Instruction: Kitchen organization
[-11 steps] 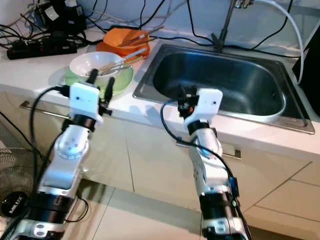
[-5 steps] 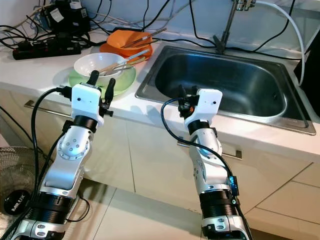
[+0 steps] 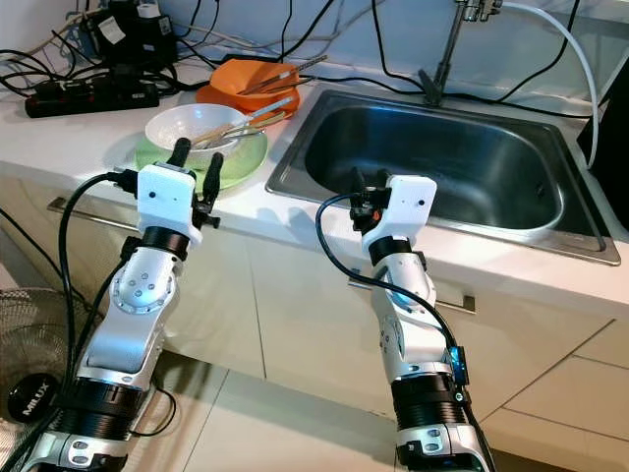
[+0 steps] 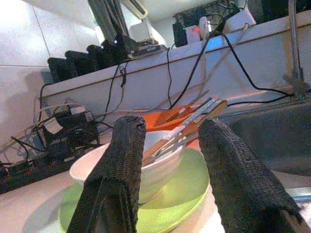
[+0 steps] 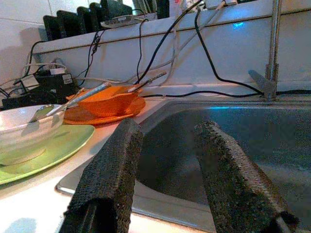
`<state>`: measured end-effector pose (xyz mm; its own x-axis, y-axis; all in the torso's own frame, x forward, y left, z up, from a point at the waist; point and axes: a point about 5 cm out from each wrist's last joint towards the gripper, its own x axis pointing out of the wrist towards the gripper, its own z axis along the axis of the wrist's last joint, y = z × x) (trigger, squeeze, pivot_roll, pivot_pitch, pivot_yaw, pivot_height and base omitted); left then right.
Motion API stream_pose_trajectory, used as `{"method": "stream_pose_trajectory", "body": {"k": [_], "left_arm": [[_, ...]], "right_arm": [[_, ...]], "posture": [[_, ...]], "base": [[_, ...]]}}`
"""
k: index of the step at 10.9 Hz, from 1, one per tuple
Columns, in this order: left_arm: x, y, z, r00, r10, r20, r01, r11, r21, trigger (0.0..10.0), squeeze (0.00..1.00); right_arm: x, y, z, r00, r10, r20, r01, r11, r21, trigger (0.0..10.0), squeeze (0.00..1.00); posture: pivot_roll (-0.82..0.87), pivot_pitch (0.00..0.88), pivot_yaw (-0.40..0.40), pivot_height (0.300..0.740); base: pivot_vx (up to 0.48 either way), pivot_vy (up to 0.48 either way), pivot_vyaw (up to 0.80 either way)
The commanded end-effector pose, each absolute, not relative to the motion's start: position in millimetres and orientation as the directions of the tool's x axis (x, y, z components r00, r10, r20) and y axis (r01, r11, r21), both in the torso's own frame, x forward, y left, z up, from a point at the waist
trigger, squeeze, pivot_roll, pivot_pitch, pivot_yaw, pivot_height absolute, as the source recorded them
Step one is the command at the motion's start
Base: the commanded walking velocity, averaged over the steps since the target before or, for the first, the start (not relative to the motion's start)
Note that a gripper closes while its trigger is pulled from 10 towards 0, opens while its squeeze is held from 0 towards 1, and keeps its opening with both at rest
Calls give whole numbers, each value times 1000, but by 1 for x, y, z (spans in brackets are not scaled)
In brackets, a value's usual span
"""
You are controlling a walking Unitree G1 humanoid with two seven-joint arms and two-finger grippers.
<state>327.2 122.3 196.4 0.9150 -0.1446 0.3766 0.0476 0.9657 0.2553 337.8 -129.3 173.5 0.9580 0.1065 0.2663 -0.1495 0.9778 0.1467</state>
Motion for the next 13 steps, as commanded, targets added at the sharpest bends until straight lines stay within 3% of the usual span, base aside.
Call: {"method": "stream_pose_trajectory", "body": {"k": [1, 13], "left_arm": [[329, 123, 199, 916, -131, 379, 34, 967, 253, 10000, 0], [329, 126, 198, 915, -129, 381, 37, 970, 239, 10000, 0]], "right_arm": [[339, -132, 174, 959, 87, 271, -133, 979, 155, 10000, 0], [338, -129, 175, 955, 97, 280, -144, 977, 155, 10000, 0]], "posture": [[163, 22, -7, 740], [164, 28, -6, 740]], "base": [[266, 0, 0], [312, 0, 0]]}}
